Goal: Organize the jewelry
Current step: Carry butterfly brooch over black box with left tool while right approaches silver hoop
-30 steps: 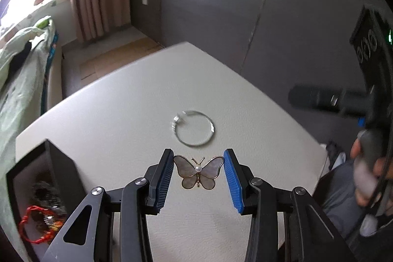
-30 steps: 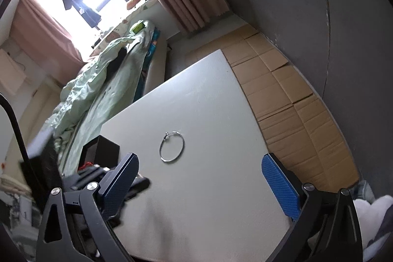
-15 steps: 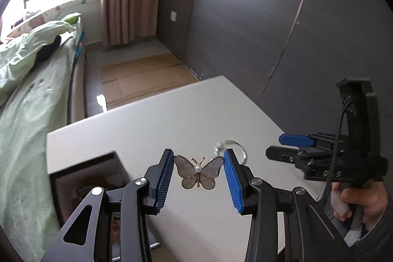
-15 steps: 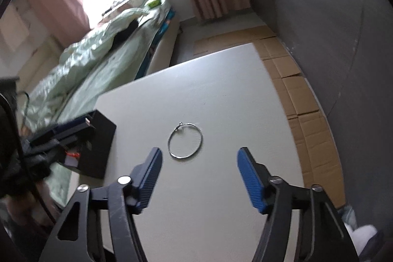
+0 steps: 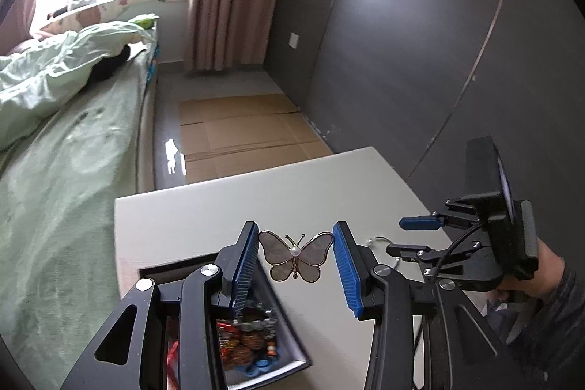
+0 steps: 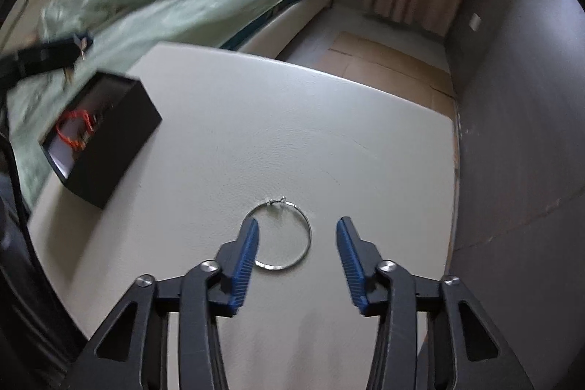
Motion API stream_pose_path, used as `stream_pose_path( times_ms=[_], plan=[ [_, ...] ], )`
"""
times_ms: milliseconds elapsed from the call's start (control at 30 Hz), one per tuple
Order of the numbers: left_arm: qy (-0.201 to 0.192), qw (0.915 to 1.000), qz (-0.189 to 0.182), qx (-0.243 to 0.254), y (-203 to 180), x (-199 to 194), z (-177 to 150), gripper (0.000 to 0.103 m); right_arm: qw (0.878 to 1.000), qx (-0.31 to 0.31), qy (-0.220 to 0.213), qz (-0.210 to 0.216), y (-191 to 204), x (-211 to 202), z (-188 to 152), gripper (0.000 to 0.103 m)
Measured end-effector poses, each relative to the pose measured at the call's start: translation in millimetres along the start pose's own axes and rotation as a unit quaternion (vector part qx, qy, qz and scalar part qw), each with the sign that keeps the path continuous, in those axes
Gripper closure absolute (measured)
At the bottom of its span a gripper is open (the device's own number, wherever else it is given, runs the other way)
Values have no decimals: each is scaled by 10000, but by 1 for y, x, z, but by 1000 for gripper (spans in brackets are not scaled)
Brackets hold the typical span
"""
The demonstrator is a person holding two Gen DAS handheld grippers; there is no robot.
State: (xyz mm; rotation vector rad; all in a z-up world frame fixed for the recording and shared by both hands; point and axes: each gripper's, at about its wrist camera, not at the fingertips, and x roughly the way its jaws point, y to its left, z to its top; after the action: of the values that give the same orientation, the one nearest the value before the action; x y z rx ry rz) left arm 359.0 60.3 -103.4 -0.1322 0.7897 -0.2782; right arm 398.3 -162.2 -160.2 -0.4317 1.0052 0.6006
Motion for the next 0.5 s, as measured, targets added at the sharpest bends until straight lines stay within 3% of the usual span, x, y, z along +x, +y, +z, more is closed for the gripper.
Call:
stream_pose_path(
  times_ms=[233,500],
  plan=[
    [2,9998,117,-138,17,-4,-3,60,9946,-837,509,-329,12,28,11,70],
    [-21,9994,144,-307,28,-8,-3,60,9915,-1168,483,-298,14,29,20,77]
  ],
)
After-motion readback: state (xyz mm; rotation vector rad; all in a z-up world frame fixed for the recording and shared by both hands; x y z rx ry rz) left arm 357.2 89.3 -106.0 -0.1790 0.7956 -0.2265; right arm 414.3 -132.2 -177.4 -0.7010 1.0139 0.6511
